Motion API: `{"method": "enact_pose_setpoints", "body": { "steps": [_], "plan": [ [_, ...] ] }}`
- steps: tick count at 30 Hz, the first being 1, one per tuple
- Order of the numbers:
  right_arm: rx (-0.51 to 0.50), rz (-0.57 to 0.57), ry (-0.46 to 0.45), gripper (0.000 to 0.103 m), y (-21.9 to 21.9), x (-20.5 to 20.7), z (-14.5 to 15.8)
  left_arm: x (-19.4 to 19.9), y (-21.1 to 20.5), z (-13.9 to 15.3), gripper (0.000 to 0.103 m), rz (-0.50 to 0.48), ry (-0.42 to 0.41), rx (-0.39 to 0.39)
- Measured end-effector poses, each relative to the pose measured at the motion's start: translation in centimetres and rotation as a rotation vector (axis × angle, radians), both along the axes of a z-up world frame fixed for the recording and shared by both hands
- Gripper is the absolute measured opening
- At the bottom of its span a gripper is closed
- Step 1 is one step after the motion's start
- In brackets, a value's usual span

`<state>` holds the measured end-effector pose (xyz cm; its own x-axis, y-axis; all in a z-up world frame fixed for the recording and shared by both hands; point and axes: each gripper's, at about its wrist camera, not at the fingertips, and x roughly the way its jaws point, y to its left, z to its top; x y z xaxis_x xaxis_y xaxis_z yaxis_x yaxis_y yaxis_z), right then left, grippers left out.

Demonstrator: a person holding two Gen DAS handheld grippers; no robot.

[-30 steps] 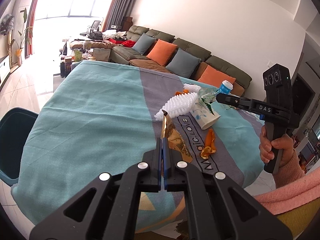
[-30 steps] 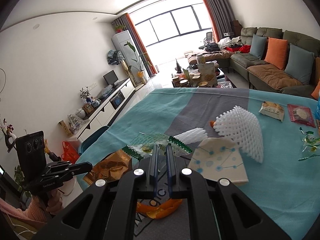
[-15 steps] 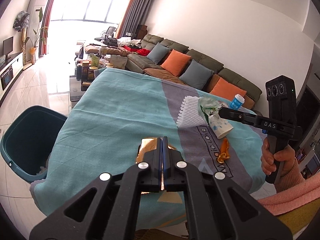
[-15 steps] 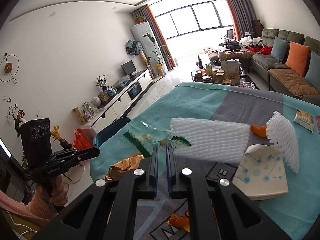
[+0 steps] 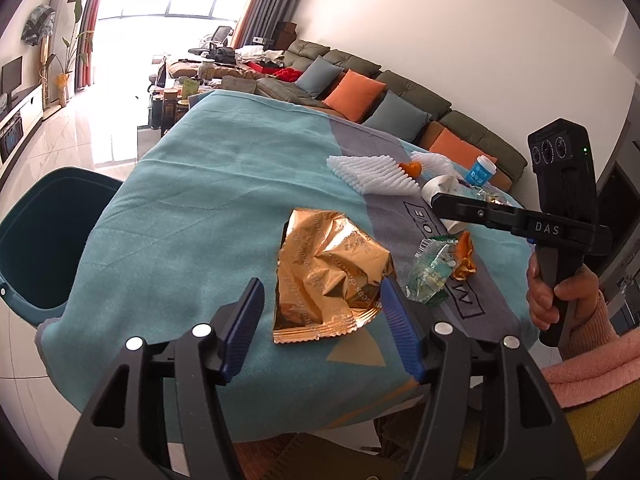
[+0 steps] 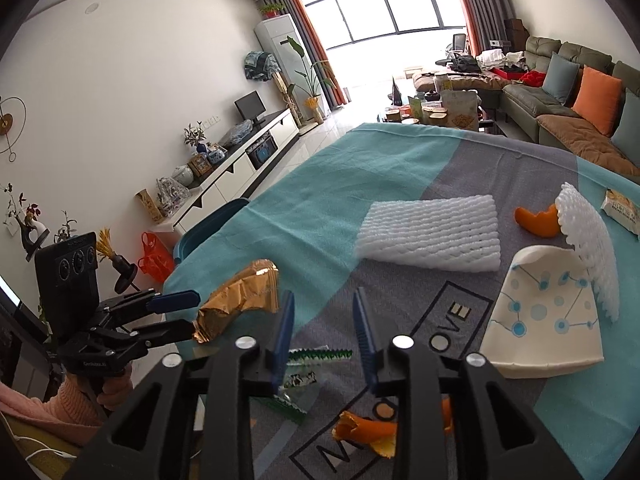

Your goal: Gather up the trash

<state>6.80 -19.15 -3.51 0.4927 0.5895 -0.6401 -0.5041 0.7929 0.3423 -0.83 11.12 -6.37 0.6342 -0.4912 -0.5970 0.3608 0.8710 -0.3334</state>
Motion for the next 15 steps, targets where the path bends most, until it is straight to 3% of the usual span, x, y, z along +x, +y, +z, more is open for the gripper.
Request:
{"method": "enact_pose_setpoints", "body": {
  "steps": [2,9,15],
  "plan": [
    [-0.007,0.008,0.026,0.042,-0.2,-0.3,-0.6,-0.3,-0.2,0.1,0.064,-0.010,-0.009,0.001],
    [0.025,0.030,0.092,0.044,-0.3,-1.0,-1.9,-0.7,-2.0,0.7,0.065,-0.057,-0.055,0.015],
    [0.070,0.031,0.104,0.049,-0.8,-1.5,-1.5,0.4,-3.3,-0.1,0.036,-0.053,-0.027,0.078]
  ]
}}
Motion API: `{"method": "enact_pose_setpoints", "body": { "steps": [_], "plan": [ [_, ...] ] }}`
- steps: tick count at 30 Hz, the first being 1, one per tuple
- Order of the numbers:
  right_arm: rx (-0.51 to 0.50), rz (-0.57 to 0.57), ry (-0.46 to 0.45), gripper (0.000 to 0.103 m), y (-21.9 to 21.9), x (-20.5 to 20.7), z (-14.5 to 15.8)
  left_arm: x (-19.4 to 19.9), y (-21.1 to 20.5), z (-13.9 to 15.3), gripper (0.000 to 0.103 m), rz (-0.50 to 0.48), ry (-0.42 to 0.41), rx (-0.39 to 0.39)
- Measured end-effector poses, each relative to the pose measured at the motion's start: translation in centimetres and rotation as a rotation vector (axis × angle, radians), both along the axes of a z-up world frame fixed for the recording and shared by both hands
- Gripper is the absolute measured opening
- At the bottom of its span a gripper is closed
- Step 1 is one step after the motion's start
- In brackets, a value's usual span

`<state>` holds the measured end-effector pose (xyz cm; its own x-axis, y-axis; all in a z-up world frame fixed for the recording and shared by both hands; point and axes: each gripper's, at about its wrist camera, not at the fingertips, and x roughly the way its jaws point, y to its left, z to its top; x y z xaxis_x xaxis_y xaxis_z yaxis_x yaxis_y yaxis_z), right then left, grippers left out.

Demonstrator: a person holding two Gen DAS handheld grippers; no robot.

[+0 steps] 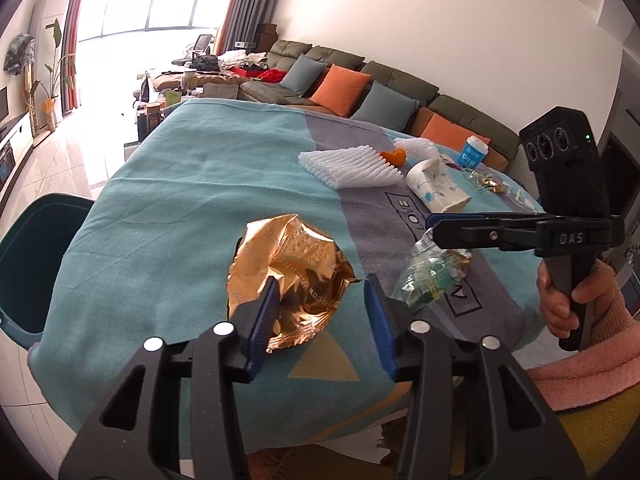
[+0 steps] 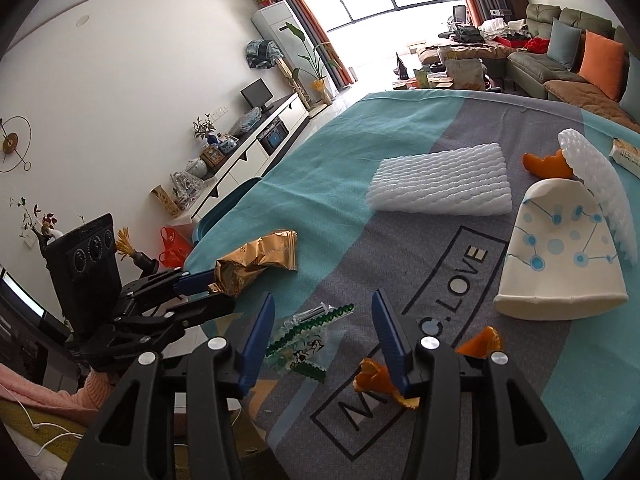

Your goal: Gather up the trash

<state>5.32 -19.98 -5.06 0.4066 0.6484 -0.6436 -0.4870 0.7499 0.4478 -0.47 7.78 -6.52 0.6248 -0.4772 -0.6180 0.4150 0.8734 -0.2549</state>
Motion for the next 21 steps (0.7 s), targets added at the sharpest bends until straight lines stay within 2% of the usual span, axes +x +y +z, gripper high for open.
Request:
{"method": "enact_pose_setpoints", "body": {
  "steps": [2,6,8,21],
  "plan": [
    [-0.002,0.006,0.003,0.049,0.1,-0.2,0.0,0.4,0.0,-0.4,0.027,0.001,0.012,-0.005],
    [0.008,0.017,0.011,0.049,0.3,-0.4,-0.1,0.5,0.3,-0.3,0.025,0.015,0.006,-0.014],
    [0.016,0.016,0.007,0.049,0.3,-0.3,0.1,0.6,0.6,-0.1,0.011,0.023,0.001,-0.015],
    [0.004,0.022,0.003,0.049,0.7,-0.5,0.5,0.0,2.2,1.3,0.010,0.068,-0.040,-0.032]
  ]
}}
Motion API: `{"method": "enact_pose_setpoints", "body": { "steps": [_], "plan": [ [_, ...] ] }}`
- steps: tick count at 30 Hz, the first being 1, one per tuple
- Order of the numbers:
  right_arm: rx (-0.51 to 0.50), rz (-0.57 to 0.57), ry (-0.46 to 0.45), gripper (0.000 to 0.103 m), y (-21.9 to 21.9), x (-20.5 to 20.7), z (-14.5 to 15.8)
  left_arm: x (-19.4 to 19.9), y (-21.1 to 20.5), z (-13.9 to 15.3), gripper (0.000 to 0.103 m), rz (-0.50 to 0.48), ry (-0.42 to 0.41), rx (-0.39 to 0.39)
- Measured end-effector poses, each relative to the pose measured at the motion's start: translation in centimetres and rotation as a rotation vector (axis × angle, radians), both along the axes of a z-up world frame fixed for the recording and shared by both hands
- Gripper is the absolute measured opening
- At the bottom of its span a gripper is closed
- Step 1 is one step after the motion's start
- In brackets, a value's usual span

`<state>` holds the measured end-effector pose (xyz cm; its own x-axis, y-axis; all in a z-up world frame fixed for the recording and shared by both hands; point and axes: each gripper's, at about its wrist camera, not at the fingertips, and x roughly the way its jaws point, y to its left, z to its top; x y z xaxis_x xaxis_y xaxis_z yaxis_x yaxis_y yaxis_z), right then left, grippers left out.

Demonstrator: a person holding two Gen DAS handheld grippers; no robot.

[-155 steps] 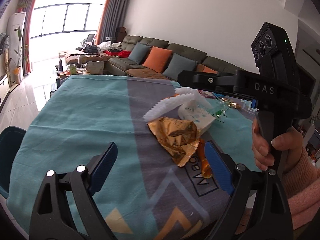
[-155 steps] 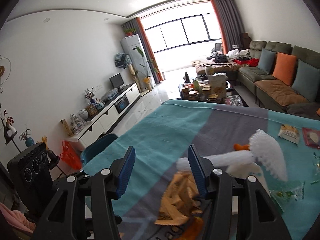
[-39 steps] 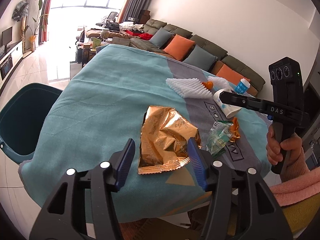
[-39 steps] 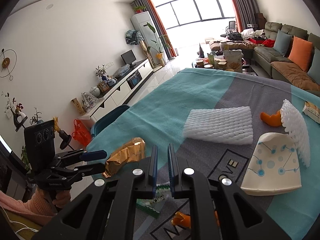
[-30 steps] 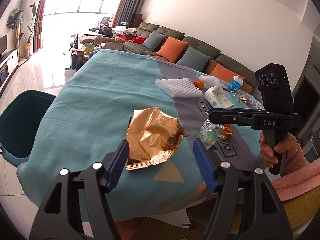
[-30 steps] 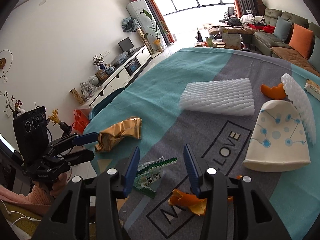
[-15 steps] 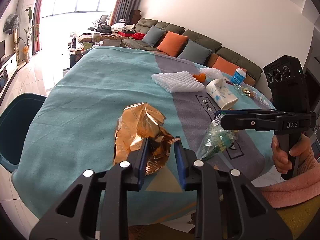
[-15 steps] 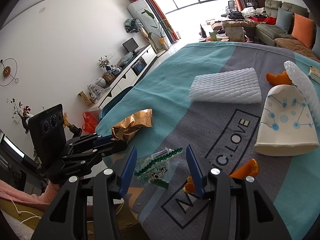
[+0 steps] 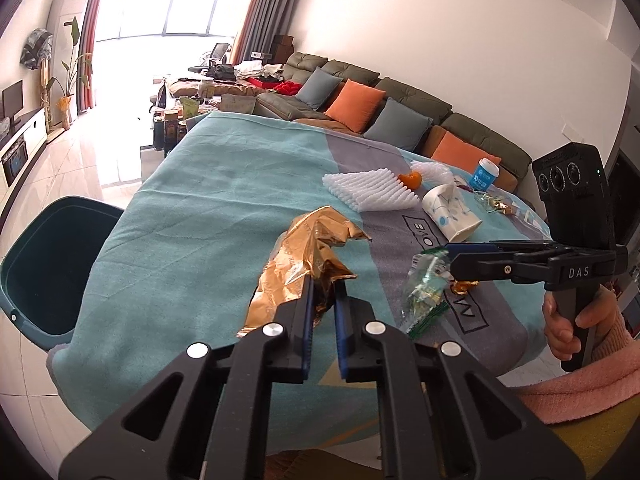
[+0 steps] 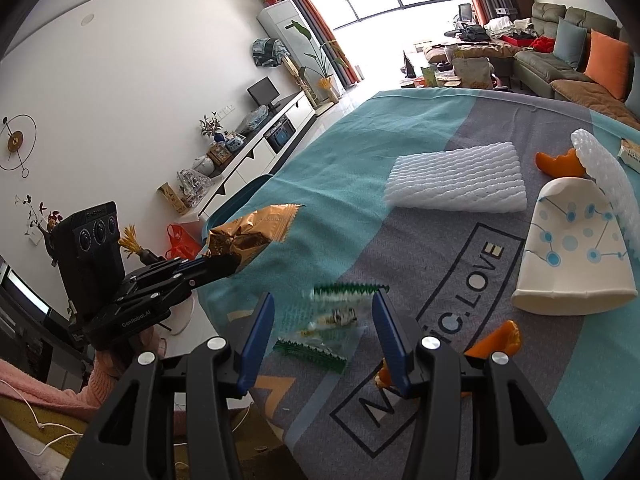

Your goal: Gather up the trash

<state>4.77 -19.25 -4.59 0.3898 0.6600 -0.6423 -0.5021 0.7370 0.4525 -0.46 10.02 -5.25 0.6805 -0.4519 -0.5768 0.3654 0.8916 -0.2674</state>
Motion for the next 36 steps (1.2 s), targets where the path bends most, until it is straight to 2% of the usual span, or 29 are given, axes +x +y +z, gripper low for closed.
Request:
{"method": "enact_pose_setpoints", "body": {
  "steps": [4,6,9,11,20,26,36],
  "plan": [
    [-0.019,-0.001,0.013,0.047,0.5,0.2,-0.6,-0.1,0.5,0.3,0.010,0.018,-0.009,0.003],
    [-0.021,0.001,0.026,0.042,0.7,0.3,-0.9,-0.2,0.9,0.4,0.010,0.027,-0.013,0.001],
    [-0.022,0.010,0.039,0.028,1.1,0.6,-1.3,-0.3,1.4,0.6,0.010,0.039,-0.020,0.001],
    [-0.020,0.014,0.043,0.009,1.4,0.7,-1.4,-0.2,1.8,0.7,0.010,0.052,-0.022,0.002],
    [0.004,0.030,-0.002,0.002,2.6,1.3,-0.2,-0.5,4.1,1.3,0.010,0.124,-0.046,0.010],
    [0.023,0.083,-0.043,0.002,5.0,2.4,1.2,-0.3,6.7,2.0,0.010,0.200,-0.060,0.014],
    [0.061,0.168,-0.056,0.002,9.1,4.3,2.2,0.1,10.8,2.1,0.010,0.300,-0.058,0.010]
  ]
}}
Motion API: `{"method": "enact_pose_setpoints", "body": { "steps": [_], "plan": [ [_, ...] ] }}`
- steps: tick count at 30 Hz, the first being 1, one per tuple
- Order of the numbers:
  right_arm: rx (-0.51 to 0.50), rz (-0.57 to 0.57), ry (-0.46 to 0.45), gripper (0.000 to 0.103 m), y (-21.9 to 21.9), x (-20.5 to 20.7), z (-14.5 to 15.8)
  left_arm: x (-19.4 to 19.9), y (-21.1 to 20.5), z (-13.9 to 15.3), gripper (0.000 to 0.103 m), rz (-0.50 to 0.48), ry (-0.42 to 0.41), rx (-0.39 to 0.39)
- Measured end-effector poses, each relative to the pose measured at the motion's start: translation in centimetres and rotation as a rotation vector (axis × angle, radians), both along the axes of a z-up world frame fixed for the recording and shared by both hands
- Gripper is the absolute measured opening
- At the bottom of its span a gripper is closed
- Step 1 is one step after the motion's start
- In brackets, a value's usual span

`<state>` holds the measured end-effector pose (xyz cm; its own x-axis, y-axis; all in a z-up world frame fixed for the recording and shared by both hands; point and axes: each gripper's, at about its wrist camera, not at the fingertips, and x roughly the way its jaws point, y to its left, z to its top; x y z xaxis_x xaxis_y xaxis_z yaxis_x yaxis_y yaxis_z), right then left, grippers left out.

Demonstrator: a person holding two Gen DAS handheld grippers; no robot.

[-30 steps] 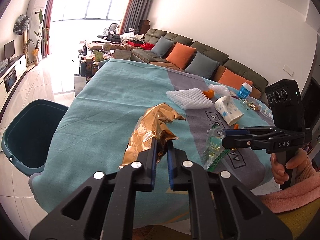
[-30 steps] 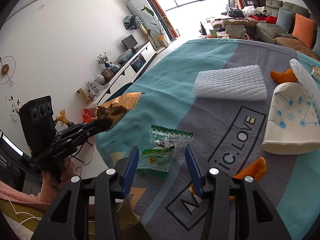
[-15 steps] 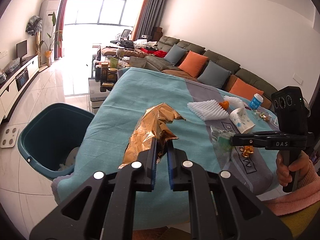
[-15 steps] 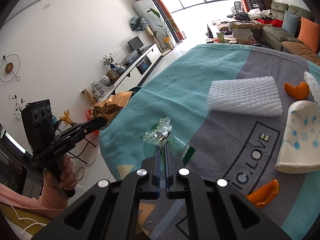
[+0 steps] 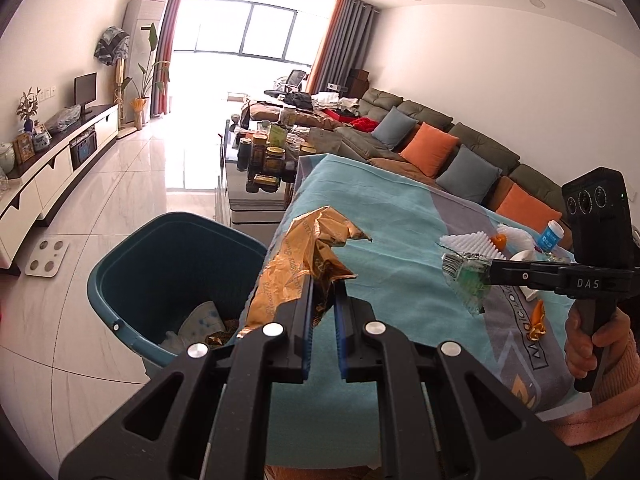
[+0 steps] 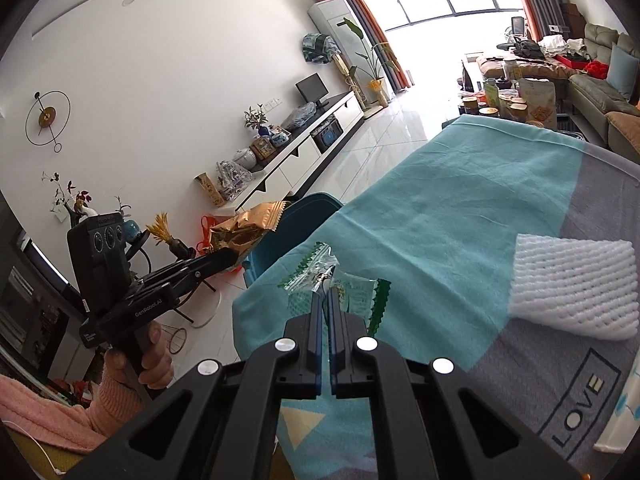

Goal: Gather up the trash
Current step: 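Carry both wrappers over the teal wastebasket and open both tools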

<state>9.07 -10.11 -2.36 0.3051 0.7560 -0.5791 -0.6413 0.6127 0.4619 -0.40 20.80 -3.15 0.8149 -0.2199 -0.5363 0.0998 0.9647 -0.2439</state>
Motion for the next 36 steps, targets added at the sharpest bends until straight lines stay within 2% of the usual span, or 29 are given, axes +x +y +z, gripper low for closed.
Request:
{"method": "enact_pose_setpoints", "body": {
  "steps": [14,25,36],
  "plan": [
    [0.047,0.131,0.023,0.002,8.5,3.8,0.6,1.1,4.3,-1.0,0.010,0.117,0.038,0.011],
    [0.063,0.169,0.068,0.002,14.8,6.9,0.1,2.6,6.3,-2.5,0.010,0.186,0.097,0.015],
    [-0.028,0.151,0.120,0.002,20.0,9.2,-2.8,4.3,7.9,-4.5,0.010,0.243,0.161,0.009]
  ]
}}
